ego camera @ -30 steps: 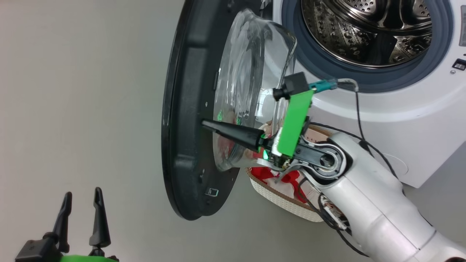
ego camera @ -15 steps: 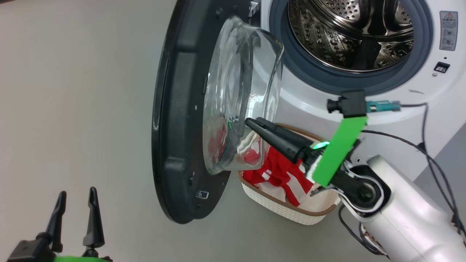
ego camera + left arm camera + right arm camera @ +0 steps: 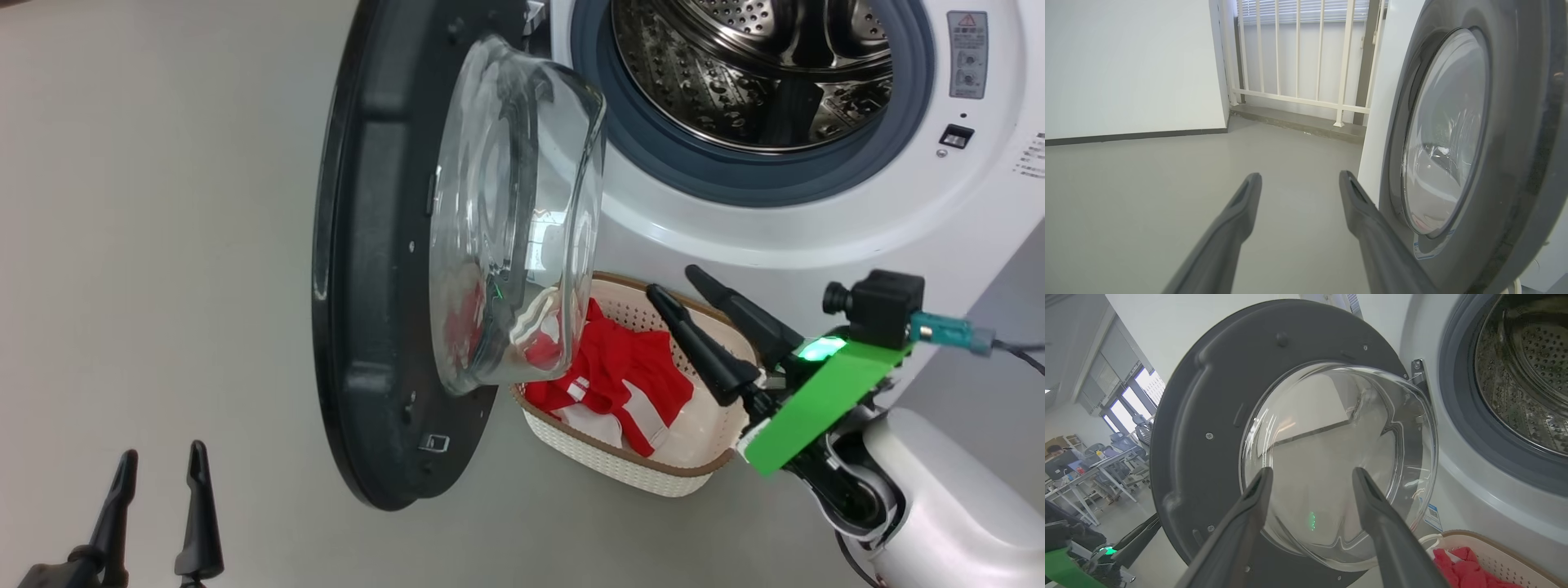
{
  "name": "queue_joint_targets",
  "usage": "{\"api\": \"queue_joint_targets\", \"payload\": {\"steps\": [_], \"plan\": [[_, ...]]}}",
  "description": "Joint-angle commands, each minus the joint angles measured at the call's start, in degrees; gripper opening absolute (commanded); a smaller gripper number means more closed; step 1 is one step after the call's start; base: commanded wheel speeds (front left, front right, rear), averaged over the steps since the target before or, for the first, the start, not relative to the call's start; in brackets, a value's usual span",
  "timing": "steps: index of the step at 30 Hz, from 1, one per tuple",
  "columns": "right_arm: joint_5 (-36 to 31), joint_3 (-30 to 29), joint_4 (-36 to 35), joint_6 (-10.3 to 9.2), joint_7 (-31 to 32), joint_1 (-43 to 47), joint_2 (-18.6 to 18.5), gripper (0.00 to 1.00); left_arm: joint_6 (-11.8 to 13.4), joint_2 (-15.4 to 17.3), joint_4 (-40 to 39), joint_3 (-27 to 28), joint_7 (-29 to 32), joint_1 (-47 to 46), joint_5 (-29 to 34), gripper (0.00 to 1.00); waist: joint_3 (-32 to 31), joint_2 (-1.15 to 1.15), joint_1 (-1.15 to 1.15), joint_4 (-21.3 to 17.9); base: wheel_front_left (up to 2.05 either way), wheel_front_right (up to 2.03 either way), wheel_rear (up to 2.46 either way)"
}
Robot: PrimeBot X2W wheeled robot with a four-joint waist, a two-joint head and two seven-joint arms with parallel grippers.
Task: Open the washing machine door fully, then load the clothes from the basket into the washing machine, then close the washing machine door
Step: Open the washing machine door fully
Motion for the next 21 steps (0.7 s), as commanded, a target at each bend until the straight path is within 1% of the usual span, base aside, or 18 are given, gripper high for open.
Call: {"api": "queue_joint_targets", "payload": {"steps": [1, 2, 4, 10, 15, 16, 21], "plan": [[-1.87, 0.07, -0.17, 0.1, -2.51, 1.47, 0.09, 1.0, -0.12, 1.06, -1.72, 2.11, -0.31, -0.65, -0.19, 1.0, 0.06, 0.0, 0.0, -0.42, 0.0, 0.0, 0.0], [-4.83, 0.33, 1.89, 0.1, -5.55, 2.09, 0.28, 1.0, -0.13, 0.99, -1.88, 2.09, -0.31, -0.52, -0.18, 1.0, 0.07, 0.0, 0.0, -0.63, 0.0, 0.0, 0.0], [-7.59, 0.34, 3.78, 0.1, -7.94, 2.56, 0.36, 1.0, -0.14, 0.93, -2.13, 2.03, -0.31, -0.5, -0.1, 1.0, 0.03, 0.0, 0.0, -0.75, 0.0, 0.0, 0.0], [-14.85, -1.19, 9.87, 0.1, -10.19, 4.71, 1.85, 1.0, -0.16, 0.65, -1.99, 1.52, -0.31, -0.57, 0.05, 1.0, -0.3, 0.0, 0.0, -0.7, 0.0, 0.0, 0.0], [-21.63, -8.08, 10.48, 0.1, -10.26, 8.46, 5.27, 1.0, -0.16, 0.6, -1.67, 1.42, -0.31, -0.24, -0.05, 1.0, -0.84, 0.0, 0.0, -0.68, 0.0, 0.0, 0.0], [-21.63, -8.08, 10.48, 0.1, -10.26, 8.46, 5.27, 1.0, -0.16, 0.6, -1.67, 1.42, -0.31, -0.24, -0.05, 1.0, -0.84, 0.0, 0.0, -0.68, 0.0, 0.0, 0.0], [-26.92, -12.47, 9.51, 0.1, -10.27, 12.0, 7.57, 1.0, -0.17, 0.95, -1.41, 1.26, -0.31, 0.11, -0.2, 1.0, -1.39, 0.0, 0.0, -0.62, 0.0, 0.0, 0.0]]}}
